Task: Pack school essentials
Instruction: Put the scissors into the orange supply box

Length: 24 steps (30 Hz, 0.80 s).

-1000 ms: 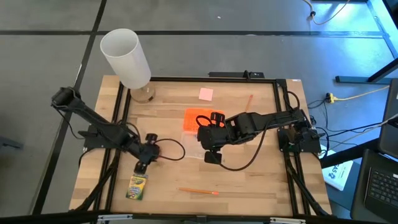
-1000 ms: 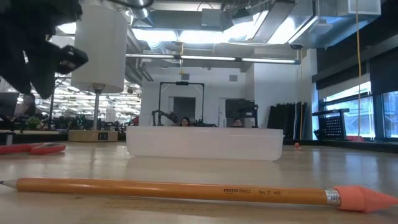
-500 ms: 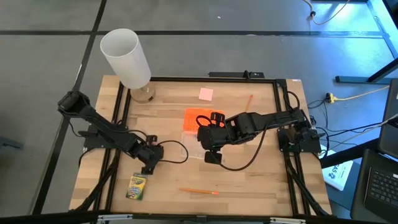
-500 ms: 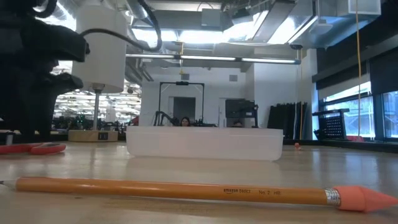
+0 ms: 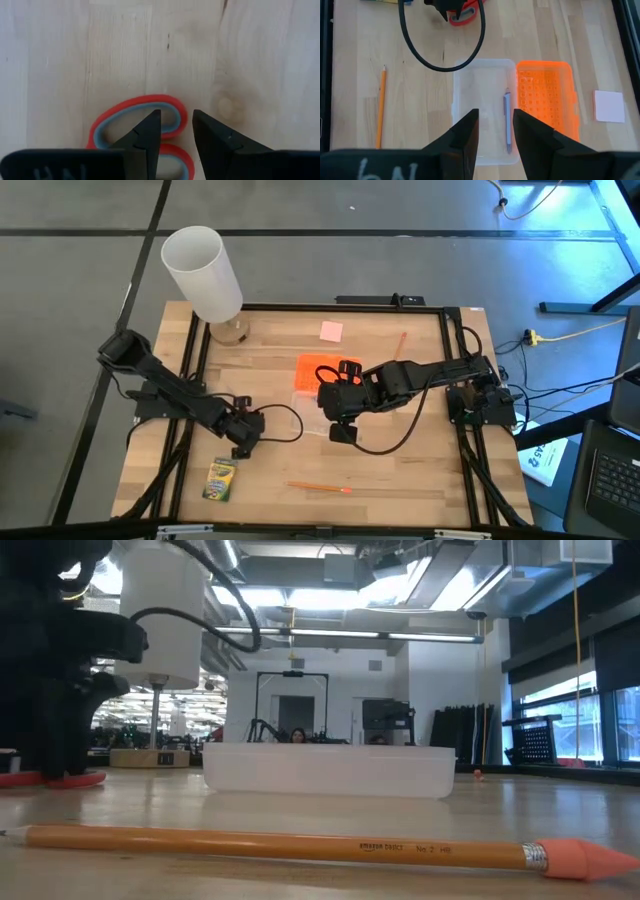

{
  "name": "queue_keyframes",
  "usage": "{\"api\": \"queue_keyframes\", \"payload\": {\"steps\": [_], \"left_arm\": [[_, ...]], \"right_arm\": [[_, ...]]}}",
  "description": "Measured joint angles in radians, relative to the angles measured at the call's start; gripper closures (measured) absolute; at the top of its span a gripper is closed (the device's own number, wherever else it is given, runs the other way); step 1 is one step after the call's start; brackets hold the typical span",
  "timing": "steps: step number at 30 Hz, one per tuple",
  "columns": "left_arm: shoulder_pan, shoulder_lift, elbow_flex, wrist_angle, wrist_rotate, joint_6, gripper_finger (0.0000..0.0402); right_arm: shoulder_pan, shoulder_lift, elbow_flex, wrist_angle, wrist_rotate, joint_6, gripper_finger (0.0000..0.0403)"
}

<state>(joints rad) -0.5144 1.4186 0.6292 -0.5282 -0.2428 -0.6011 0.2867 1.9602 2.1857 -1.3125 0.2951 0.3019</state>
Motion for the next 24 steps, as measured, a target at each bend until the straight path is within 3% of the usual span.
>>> {"api": "queue_keyframes", "payload": {"steps": [17, 24], "left_arm": [[-0.001, 0.059, 0.004, 0.006, -0.007, 0.000, 0.0296], [-0.001, 0.061, 0.003, 0.007, 0.002, 0.001, 0.0338]], "right_arm": [[0.000, 0.000, 0.000, -0.002, 0.000, -0.022, 0.0280], [0.000, 0.000, 0.000, -0.002, 0.000, -0.022, 0.0280]]}}
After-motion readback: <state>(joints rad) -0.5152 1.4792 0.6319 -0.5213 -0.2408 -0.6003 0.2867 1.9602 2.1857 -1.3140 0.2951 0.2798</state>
